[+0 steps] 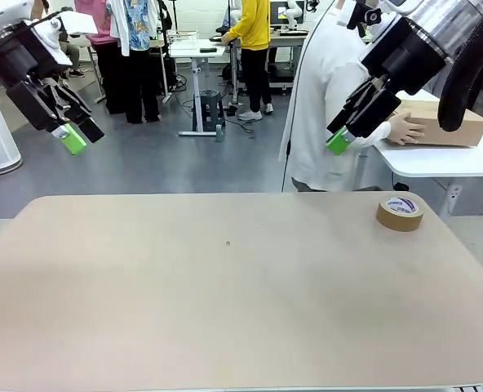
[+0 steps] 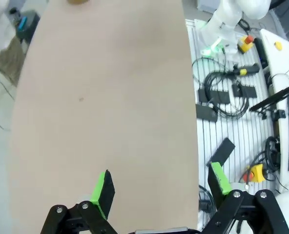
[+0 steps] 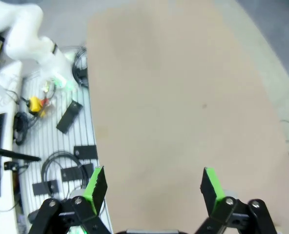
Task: Wrap the clocks to prevent damage.
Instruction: After the human seals the box with tape, release both hands from the side flaps of the Package Box.
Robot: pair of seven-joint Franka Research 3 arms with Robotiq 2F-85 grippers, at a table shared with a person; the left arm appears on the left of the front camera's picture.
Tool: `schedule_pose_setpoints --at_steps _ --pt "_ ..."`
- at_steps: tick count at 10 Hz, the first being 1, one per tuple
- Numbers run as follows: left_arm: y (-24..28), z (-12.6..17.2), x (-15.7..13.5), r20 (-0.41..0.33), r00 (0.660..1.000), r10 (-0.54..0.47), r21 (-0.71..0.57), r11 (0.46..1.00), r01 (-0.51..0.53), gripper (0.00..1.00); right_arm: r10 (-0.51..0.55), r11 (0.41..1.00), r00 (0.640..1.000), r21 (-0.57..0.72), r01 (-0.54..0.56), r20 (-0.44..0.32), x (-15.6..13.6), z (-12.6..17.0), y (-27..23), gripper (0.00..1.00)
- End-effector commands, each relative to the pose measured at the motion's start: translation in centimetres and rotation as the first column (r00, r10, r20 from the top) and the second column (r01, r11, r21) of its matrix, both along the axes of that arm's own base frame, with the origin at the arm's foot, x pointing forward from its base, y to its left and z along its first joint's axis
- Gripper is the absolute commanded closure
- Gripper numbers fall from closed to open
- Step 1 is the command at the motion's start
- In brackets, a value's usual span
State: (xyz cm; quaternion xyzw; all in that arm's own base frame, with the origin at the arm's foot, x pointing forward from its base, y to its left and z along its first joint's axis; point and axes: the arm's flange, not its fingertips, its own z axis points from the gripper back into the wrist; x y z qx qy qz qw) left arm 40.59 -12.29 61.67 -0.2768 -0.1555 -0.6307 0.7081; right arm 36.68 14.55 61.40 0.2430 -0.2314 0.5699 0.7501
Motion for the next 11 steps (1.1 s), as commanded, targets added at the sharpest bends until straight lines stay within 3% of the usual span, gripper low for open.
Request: schedule_pose_setpoints --at_steps 1,3,4,6,8,11 --pt "2.9 -0.2 0.8 0.106 0.991 -0.087 -0.285 0.952 0.114 0.0 0.129 0.945 0.988 0.293 -0.147 0.079 -0.5 -1.1 -3.7 0.0" --pt "5.7 -1.3 1.8 0.135 0.982 -0.136 -0.478 0.859 0.184 0.0 0.106 0.891 0.98 0.422 -0.169 0.169 -0.8 -3.0 -8.2 0.0" --pt "7.6 -3.0 2.2 0.137 0.985 -0.107 -0.528 0.833 0.164 0.0 0.089 0.877 0.982 0.454 -0.158 0.169 -1.2 -4.6 -10.3 0.0" --pt "11.7 -5.1 2.8 0.13 0.991 0.038 -0.589 0.807 0.046 0.0 0.032 0.843 0.985 0.525 -0.117 0.169 -1.6 -6.9 -14.6 0.0" --pt "16.2 -6.4 2.2 0.106 0.968 0.226 -0.639 0.761 -0.108 0.0 -0.032 0.814 0.975 0.572 -0.102 0.219 -2.5 -8.2 -17.7 0.0" --pt "19.8 -6.0 0.6 0.121 0.94 0.32 -0.631 0.755 -0.176 0.0 -0.063 0.816 0.969 0.572 -0.089 0.24 -3.3 -8.2 -18.5 0.0"
